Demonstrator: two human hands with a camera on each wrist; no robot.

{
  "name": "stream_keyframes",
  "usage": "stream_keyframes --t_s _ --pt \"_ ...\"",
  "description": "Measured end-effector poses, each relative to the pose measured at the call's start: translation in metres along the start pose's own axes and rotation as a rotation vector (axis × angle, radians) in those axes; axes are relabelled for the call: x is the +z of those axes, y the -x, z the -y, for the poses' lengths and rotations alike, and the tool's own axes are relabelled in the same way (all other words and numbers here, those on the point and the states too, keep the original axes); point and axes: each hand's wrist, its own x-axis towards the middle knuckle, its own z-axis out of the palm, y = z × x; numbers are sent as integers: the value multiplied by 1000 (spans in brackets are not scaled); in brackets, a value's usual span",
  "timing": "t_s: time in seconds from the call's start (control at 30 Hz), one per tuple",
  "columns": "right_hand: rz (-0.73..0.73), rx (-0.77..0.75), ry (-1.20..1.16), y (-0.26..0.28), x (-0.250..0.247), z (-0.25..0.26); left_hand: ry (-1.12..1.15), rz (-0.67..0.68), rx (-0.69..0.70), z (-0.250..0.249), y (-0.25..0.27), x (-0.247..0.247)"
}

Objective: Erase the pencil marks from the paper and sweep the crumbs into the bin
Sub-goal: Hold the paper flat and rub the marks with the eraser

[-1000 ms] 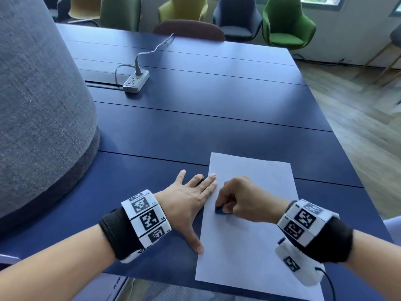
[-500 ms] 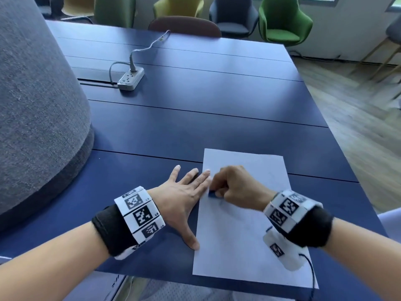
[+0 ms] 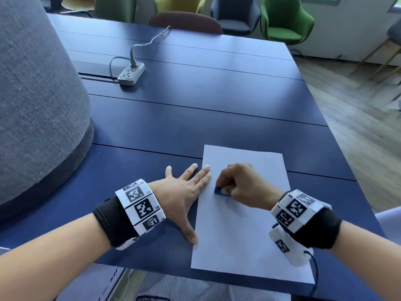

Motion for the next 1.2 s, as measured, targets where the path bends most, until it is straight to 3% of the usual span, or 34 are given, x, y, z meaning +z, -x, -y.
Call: stream_keyframes --t_s 0.07,0.2,0.37,0.8,0.97,1.03,1.2 --pt "-22 12 -35 13 9 4 -1 -5 8 0 0 0" --pt "121 -2 -32 23 12 16 -7 -10 24 1 -1 0" --pt "-52 139 -7 -11 -14 -18 -6 -1 14 2 -3 0" --pt "-123 167 -40 -19 -19 -25 19 -93 -22 -1 -4 -2" --pt "140 -1 1 11 1 -1 -17 -107 -36 -2 -5 -1" --pt "172 -20 23 7 0 3 -25 -111 -41 -1 -5 0" --pt "-82 118 -15 -15 -12 -14 -1 -122 -45 -2 -4 1"
